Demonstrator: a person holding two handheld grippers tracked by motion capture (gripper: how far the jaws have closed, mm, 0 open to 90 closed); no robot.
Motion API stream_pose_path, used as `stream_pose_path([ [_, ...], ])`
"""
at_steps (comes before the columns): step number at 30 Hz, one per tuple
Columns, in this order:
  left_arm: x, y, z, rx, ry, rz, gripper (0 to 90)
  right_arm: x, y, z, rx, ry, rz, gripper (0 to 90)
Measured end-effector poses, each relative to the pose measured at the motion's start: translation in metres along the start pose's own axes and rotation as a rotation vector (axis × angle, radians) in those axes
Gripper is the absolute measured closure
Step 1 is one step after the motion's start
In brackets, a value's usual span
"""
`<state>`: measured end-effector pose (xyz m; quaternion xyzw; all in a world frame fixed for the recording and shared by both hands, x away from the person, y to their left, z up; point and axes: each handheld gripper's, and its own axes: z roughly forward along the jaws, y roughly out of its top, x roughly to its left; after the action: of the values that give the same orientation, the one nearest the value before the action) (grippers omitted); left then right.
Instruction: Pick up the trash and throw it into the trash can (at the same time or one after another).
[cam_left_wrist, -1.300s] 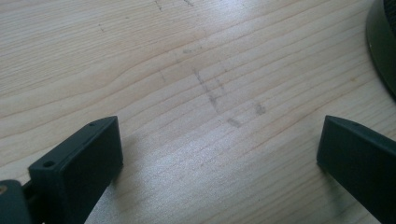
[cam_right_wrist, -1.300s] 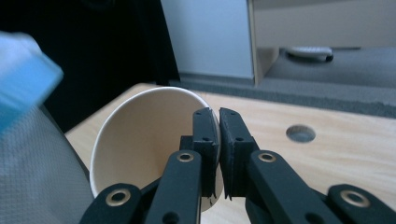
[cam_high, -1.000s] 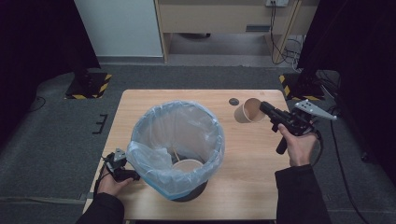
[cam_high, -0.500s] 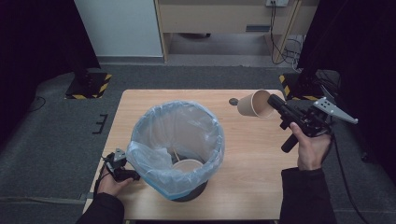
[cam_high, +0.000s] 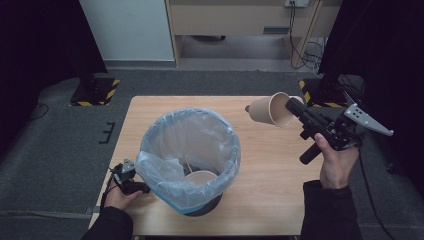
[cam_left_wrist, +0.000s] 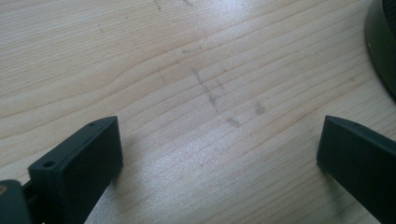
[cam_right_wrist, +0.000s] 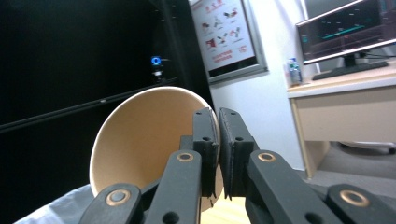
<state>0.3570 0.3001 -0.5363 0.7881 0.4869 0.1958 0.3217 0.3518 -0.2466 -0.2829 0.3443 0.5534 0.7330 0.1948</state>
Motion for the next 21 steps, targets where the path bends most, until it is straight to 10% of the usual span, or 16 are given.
stream_pose_path([
  [21,0.0,0.0,0.0,0.0,0.0,0.0,0.0,0.045,0.001,0.012,0.0,0.177,-0.008,86.3],
])
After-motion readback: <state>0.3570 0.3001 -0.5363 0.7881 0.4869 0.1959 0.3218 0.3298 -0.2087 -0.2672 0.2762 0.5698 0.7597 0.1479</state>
